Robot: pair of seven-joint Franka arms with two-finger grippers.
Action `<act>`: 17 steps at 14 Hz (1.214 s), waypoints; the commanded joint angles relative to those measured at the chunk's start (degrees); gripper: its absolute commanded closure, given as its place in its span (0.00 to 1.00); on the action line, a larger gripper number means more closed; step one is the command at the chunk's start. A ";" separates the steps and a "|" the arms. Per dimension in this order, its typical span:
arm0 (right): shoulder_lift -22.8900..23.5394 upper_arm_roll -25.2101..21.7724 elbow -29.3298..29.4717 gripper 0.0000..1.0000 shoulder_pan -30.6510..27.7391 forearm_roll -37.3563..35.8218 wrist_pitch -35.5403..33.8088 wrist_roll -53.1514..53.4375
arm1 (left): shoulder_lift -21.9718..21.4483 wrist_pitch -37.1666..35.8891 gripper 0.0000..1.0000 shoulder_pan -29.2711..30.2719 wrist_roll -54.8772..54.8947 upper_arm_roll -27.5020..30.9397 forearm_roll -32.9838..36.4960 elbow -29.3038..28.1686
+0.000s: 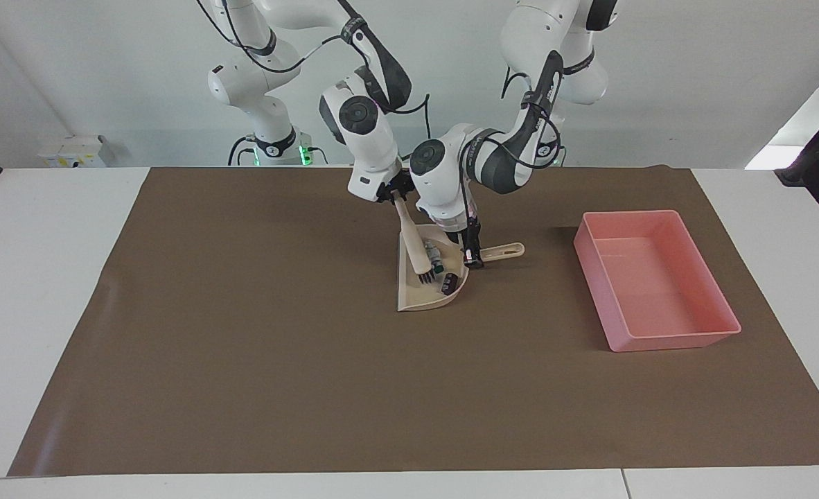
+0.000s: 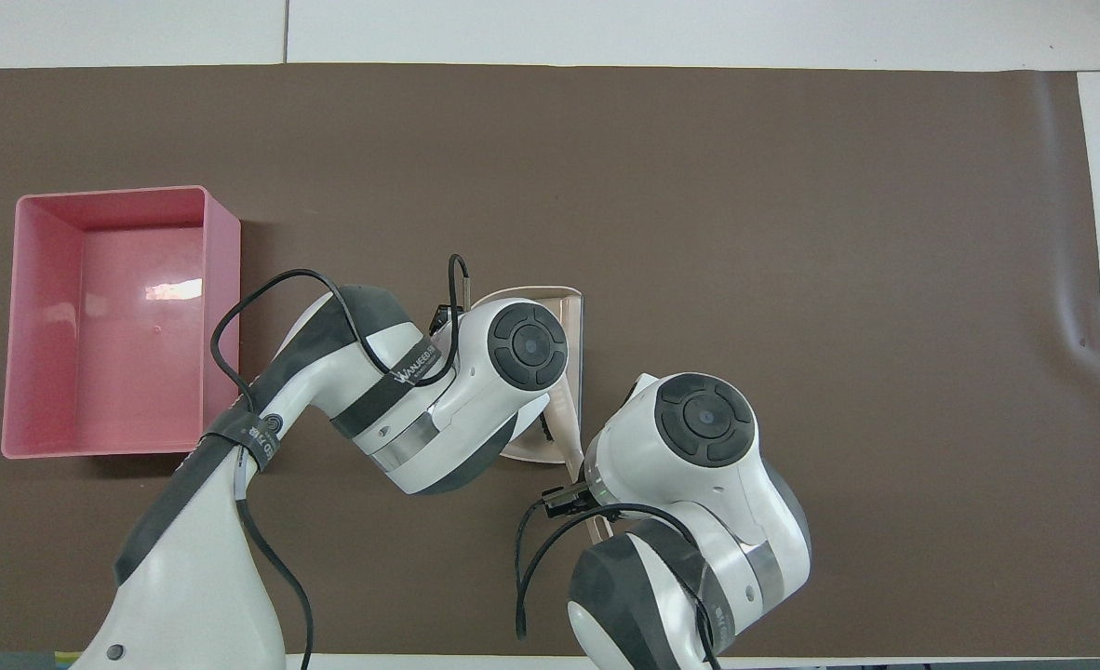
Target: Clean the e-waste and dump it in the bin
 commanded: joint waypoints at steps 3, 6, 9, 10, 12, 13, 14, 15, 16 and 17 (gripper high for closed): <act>-3.74 0.20 -0.17 1.00 -0.91 -4.38 -4.07 1.49 | -4.59 5.57 1.00 2.77 0.79 -0.18 -1.98 -5.61; -6.11 -0.06 1.67 1.00 -3.27 -8.60 -9.07 3.60 | -4.59 5.40 1.00 3.13 1.85 -0.18 -2.51 -5.52; -8.40 0.03 2.82 1.00 -11.08 -10.98 -13.30 3.78 | -5.99 5.05 1.00 4.45 4.30 -0.18 -3.30 -5.61; -8.75 0.03 2.91 1.00 -14.68 -12.55 -14.26 3.61 | -6.86 4.79 1.00 4.80 5.62 -0.18 -4.78 -5.61; -8.76 0.03 2.91 1.00 -20.40 -17.12 -15.76 1.60 | -8.97 3.30 1.00 7.08 8.78 -0.18 -6.02 -5.52; -8.58 0.03 2.91 1.00 -23.21 -18.53 -17.16 -1.81 | -10.20 2.59 1.00 8.39 9.58 -0.18 -6.81 -5.52; -8.23 0.03 2.73 1.00 -26.54 -20.81 -17.52 -5.67 | -11.43 2.15 1.00 9.63 11.06 -0.18 -6.82 -5.43; -8.05 0.11 2.30 1.00 -29.28 -23.96 -16.92 -9.11 | -12.66 1.36 1.00 10.59 12.12 -0.09 -6.91 -5.26; -7.44 0.11 1.68 1.00 -32.00 -26.00 -16.30 -12.36 | -14.07 0.66 1.00 12.34 13.70 -0.09 -6.91 -5.26; -7.00 0.11 1.33 1.00 -34.72 -26.63 -15.16 -15.35 | -15.38 -0.13 1.00 13.93 15.72 -0.18 -6.99 -5.26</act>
